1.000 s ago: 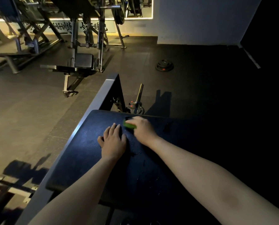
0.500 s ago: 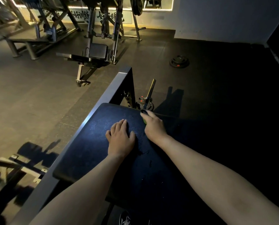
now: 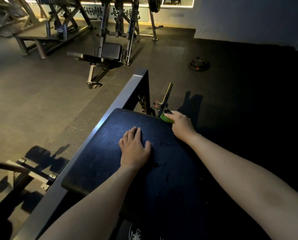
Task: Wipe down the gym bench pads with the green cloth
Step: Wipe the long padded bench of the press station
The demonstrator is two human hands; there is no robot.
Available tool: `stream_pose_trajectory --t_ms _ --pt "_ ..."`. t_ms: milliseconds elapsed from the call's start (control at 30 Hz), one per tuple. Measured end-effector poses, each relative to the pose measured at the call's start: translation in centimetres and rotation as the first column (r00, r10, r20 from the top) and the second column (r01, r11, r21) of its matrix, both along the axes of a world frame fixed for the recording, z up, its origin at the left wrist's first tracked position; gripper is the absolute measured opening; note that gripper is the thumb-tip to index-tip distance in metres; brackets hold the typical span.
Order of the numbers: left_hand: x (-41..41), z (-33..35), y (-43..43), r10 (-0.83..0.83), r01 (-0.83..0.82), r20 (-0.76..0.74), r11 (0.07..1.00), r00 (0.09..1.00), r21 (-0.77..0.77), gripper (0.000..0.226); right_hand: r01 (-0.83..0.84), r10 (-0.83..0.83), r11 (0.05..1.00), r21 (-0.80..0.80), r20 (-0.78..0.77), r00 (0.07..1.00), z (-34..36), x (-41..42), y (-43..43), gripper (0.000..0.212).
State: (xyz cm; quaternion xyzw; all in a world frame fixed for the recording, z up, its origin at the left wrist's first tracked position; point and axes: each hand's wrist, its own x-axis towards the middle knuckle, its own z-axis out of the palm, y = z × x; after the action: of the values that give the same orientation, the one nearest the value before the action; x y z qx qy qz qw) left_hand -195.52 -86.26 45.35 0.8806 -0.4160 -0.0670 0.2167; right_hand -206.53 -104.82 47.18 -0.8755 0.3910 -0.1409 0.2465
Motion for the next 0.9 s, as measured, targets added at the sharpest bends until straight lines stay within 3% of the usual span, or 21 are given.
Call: stream_pose_trajectory --t_ms 100,367,433,533,633,767,900 --pt "-0.1 0.1 -0.1 0.004 -0.004 -0.004 1.000 1.000 -0.001 0.064 -0.046 0.046 0.999 -0.009 0.015 0.999 0.2 0.7 2.5 0.061" --pt "-0.6 0.7 0.4 0.024 -0.025 -0.028 0.999 0.999 -0.024 0.065 -0.381 0.385 0.922 -0.068 0.047 0.922 0.4 -0.5 8.6 0.047" --pt "-0.9 1.0 0.7 0.002 -0.002 0.008 1.000 1.000 0.014 0.060 -0.341 0.344 0.936 -0.083 0.019 0.939 0.9 -1.8 6.8 0.055" --pt "-0.8 2.2 1.3 -0.021 0.025 -0.083 0.998 0.996 0.054 0.069 -0.074 0.074 0.997 -0.016 0.004 0.997 1.6 -4.3 3.1 0.067" --pt "-1.1 2.1 3.7 -0.034 0.041 -0.052 0.989 0.998 0.140 0.068 0.052 -0.052 0.999 -0.001 -0.005 0.999 1.4 -4.8 2.7 0.065" --pt "-2.4 1.3 5.9 0.051 -0.056 0.036 0.988 0.998 0.145 0.051 0.004 -0.003 1.000 -0.012 0.068 0.998 1.3 -2.5 7.0 0.054" --pt "-3.3 1.6 5.3 0.070 -0.072 0.018 0.983 0.997 0.167 0.053 -0.200 0.201 0.980 -0.022 0.108 0.974 0.9 -1.7 11.8 0.046"
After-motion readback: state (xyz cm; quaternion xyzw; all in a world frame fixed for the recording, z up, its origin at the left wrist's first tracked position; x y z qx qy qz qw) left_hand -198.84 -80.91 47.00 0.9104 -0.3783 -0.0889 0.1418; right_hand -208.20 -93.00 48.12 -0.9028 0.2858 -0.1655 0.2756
